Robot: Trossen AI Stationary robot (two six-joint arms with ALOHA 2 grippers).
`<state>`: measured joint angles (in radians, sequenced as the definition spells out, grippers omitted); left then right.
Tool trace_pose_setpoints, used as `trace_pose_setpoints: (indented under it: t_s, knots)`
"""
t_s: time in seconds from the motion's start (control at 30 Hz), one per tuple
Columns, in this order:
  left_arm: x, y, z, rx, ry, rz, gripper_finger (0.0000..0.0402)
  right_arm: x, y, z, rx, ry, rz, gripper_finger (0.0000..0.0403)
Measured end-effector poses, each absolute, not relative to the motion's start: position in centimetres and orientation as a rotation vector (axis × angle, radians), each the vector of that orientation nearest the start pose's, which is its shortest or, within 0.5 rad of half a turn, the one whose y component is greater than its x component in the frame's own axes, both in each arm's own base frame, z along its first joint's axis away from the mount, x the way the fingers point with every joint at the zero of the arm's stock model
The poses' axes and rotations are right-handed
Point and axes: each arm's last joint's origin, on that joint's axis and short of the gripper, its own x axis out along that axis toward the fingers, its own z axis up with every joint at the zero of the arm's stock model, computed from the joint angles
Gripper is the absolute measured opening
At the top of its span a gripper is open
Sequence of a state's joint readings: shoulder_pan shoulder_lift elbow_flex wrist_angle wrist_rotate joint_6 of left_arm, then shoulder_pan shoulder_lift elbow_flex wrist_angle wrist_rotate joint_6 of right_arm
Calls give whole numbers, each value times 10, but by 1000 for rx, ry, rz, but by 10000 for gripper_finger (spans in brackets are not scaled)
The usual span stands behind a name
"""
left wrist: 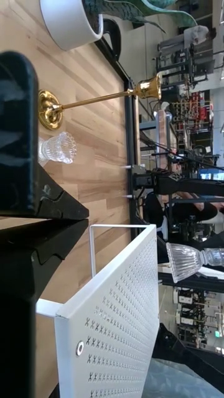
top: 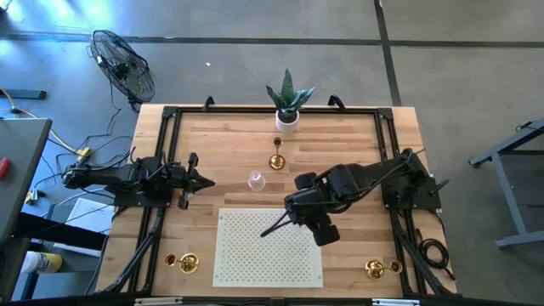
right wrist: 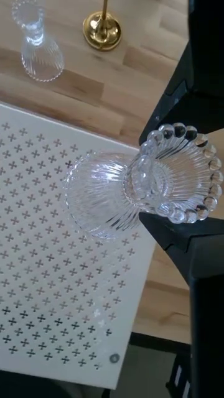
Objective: Pick & Place candle stick holders
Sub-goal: Put the right transparent candle holder on the shelf
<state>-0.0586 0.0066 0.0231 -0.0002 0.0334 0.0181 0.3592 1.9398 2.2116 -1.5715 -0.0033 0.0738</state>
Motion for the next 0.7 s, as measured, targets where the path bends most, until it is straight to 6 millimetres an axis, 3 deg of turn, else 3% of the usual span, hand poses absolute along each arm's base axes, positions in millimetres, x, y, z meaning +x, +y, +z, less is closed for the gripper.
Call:
trace_pose_setpoints:
  t_s: [0.4, 0.7]
  knots:
    - [96, -7, 171, 18, -17, -92, 1, 339, 132, 377, -174, 1302, 254, 155]
    - [96, -7, 171, 18, -17, -92, 1, 354, 138, 354, -214, 1357, 254, 155]
